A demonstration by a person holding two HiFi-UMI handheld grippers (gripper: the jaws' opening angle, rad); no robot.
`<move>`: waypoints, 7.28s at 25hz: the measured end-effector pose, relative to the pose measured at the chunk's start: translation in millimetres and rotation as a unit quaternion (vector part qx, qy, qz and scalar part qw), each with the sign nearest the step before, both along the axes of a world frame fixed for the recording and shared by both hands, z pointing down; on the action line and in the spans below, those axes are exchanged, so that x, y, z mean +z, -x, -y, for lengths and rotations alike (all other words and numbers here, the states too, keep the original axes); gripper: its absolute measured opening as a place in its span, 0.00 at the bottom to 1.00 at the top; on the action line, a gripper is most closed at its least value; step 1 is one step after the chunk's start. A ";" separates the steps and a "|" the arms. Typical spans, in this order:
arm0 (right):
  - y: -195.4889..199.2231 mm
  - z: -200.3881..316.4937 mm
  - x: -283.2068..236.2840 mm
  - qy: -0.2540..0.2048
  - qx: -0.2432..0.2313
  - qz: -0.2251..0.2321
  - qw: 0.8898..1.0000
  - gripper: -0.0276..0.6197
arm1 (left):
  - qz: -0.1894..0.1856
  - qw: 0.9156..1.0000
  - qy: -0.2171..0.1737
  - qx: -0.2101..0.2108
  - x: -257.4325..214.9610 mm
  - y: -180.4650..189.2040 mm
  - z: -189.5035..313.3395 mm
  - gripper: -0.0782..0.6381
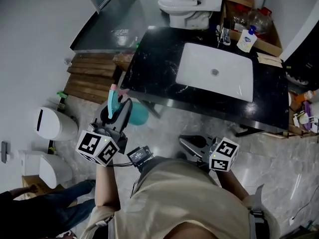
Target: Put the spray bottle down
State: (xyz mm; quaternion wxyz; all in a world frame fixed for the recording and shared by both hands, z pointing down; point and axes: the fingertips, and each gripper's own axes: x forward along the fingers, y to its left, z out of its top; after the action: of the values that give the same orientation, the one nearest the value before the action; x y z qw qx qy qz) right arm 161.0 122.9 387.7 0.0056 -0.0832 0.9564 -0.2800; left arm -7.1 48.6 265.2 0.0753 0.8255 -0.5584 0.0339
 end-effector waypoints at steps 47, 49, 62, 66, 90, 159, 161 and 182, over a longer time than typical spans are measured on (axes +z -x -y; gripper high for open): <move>39.8 94.7 15.1 0.039 0.089 -0.036 0.995 0.08 | 0.025 0.993 0.006 0.118 29.6 27.8 189.8 0.29; 40.3 98.1 15.4 0.040 0.095 -0.040 0.994 0.08 | 0.027 0.992 0.004 0.123 31.3 30.4 200.6 0.29; 46.2 117.5 19.6 0.045 0.120 -0.072 0.989 0.08 | 0.039 0.979 0.017 0.198 51.6 21.3 251.9 0.29; 46.3 125.0 21.6 0.045 0.122 -0.079 0.988 0.08 | 0.041 0.974 0.019 0.220 52.4 21.6 269.5 0.30; 92.1 170.9 23.1 0.046 0.127 -0.107 0.985 0.08 | 0.109 0.968 0.013 0.224 38.8 129.7 367.2 0.30; 89.4 197.0 51.2 0.112 0.168 -0.155 0.967 0.08 | 0.039 0.987 -0.002 0.155 134.2 63.1 545.6 0.30; 89.0 198.3 52.0 0.113 0.167 -0.156 0.967 0.08 | 0.039 0.988 -0.001 0.150 137.1 63.2 548.7 0.30; 86.4 194.8 57.9 0.126 0.164 -0.164 0.964 0.08 | 0.044 0.989 -0.020 0.140 139.3 53.3 561.4 0.30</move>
State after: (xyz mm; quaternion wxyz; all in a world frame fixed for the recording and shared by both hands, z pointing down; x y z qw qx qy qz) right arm 74.5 -71.8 445.6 -0.1161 -0.2840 0.8744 -0.3760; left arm -60.4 -512.8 404.5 0.0286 0.8944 -0.4409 0.0690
